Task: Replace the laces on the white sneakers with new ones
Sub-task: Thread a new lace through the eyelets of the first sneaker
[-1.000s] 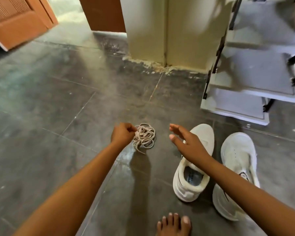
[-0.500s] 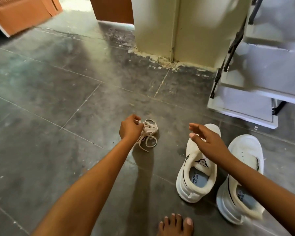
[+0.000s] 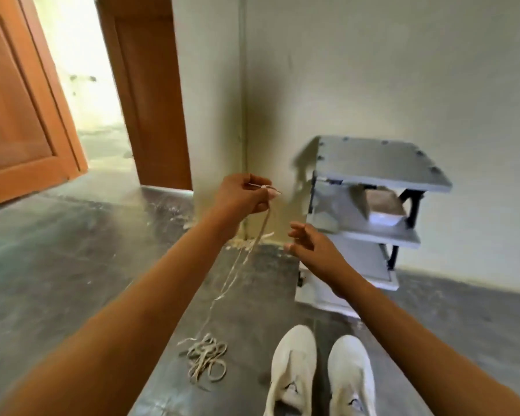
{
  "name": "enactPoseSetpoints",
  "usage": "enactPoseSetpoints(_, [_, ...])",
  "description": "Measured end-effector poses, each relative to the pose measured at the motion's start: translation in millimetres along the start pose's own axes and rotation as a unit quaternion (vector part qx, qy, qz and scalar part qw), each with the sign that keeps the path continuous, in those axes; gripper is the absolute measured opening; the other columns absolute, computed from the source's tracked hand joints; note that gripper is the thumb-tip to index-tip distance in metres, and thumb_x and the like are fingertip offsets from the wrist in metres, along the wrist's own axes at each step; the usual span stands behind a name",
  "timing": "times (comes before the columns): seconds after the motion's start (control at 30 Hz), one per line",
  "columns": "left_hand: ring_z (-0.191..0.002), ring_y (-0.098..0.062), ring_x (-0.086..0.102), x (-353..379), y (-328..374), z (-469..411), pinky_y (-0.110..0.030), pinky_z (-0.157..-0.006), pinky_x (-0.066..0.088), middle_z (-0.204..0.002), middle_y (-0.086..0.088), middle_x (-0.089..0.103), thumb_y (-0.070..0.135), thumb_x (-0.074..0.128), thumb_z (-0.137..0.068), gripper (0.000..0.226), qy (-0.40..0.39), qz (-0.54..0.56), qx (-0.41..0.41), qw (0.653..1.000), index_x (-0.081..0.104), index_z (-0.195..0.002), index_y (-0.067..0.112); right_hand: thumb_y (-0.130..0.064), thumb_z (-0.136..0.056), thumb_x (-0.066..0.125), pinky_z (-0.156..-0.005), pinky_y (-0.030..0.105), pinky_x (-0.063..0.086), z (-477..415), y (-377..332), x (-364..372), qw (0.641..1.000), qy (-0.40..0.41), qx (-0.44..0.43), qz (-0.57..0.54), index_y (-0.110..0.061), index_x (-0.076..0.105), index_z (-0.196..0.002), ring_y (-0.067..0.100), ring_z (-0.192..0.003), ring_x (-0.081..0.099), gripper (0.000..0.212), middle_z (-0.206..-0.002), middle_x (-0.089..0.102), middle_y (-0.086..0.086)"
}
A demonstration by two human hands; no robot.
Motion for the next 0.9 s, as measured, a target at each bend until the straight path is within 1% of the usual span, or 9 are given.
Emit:
enactPoseSetpoints(0.07, [-0.067,-0.009,0.061,31,27,-3,-0.015,-0.062,0.054,-0.077,-0.004,0.064,0.0,0.065,-0.084,0.018,-0.015,0.065,0.006,0.998,0.062,-0.102,0.002,-0.017,-0.089,0.063,-0.085,0.016,0.046,-2,-17,-22,0.996,-0.011,0.014,-0.084,-0.017,0.036,-0.141,0.015,-0.117,0.051,0.058,-0.127,0.051,0.0])
enactPoseSetpoints(0.17, [-0.068,-0.008,0.062,68,53,-7,-0.015,-0.064,0.053,-0.078,-0.004,0.063,0.0,0.063,-0.086,0.01,-0.019,0.157,0.025,0.987,0.06,-0.088,0.01,-0.019,-0.085,0.067,-0.091,0.023,0.046,-4,-26,-46,0.992,-0.004,0.003,-0.123,-0.024,0.038,-0.134,0.015,-0.112,0.054,0.057,-0.121,0.054,-0.002])
enactPoseSetpoints(0.3, [-0.079,-0.015,0.063,105,37,-8,-0.022,-0.074,0.055,-0.09,-0.009,0.065,0.002,0.064,-0.085,0.012,-0.004,0.196,0.024,0.98,0.06,-0.094,0.007,-0.024,-0.092,0.058,-0.067,0.015,0.052,14,11,-64,0.988,0.018,0.021,-0.154,-0.029,0.058,-0.103,0.008,-0.078,0.062,0.012,-0.086,0.063,0.0])
enactPoseSetpoints(0.4, [-0.077,-0.013,0.065,114,-9,-6,-0.018,-0.068,0.056,-0.09,-0.008,0.065,0.005,0.066,-0.084,0.018,0.031,0.153,-0.01,0.988,0.061,-0.102,0.005,-0.022,-0.097,0.047,-0.064,0.023,0.05,31,55,-96,0.977,0.042,0.085,-0.192,-0.016,0.068,-0.097,0.007,-0.052,0.047,0.021,-0.061,0.044,-0.002])
enactPoseSetpoints(0.5, [-0.077,-0.013,0.062,102,-55,-11,-0.015,-0.062,0.054,-0.092,-0.007,0.064,0.006,0.066,-0.085,0.022,0.074,0.112,-0.066,0.989,0.06,-0.106,0.004,-0.021,-0.098,0.046,-0.056,0.022,0.04,41,87,-127,0.972,0.062,0.129,-0.184,-0.007,0.067,-0.104,0.008,-0.049,0.033,0.026,-0.06,0.038,-0.004])
enactPoseSetpoints(0.63, [-0.071,-0.017,0.059,99,-101,-16,-0.022,-0.064,0.054,-0.089,-0.014,0.062,0.0,0.066,-0.084,0.01,0.061,0.027,-0.123,0.99,0.06,-0.091,0.005,-0.02,-0.096,0.052,-0.052,0.02,0.034,47,108,-141,0.974,0.098,0.147,-0.143,-0.002,0.063,-0.101,0.009,-0.053,0.037,0.022,-0.068,0.046,0.0])
enactPoseSetpoints(0.73, [-0.086,-0.025,0.06,108,-133,-13,-0.035,-0.078,0.054,-0.086,-0.01,0.064,0.0,0.067,-0.08,0.017,-0.012,-0.246,-0.154,0.957,0.066,-0.097,0.004,-0.017,-0.091,0.06,-0.05,0.016,0.036,44,111,-144,0.974,0.142,0.138,-0.107,-0.008,0.067,-0.094,0.008,-0.055,0.046,0.012,-0.071,0.059,0.0])
enactPoseSetpoints(0.8, [-0.106,-0.027,0.055,121,-135,-7,-0.037,-0.089,0.051,-0.11,-0.01,0.061,0.011,0.069,-0.08,0.029,-0.071,-0.394,-0.122,0.908,0.065,-0.108,0.013,-0.017,-0.088,0.064,-0.05,0.016,0.038,41,110,-143,0.977,0.144,0.127,-0.091,-0.013,0.068,-0.086,0.006,-0.055,0.051,0.006,-0.071,0.065,-0.002])
enactPoseSetpoints(0.9, [-0.109,-0.02,0.052,149,-121,-1,-0.03,-0.082,0.046,-0.126,-0.007,0.055,0.02,0.062,-0.089,0.035,-0.139,-0.219,-0.065,0.964,0.058,-0.124,0.017,-0.02,-0.086,0.067,-0.047,0.012,0.039,36,112,-131,0.984,0.102,0.125,-0.078,-0.015,0.068,-0.081,-0.001,-0.05,0.054,0.007,-0.07,0.068,-0.004])
Point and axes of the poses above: each hand's wrist, its own z-axis away from the middle knuckle, its own x-axis out of the palm, y = z × x, the point moved 5 cm from there along -z, towards the middle knuckle
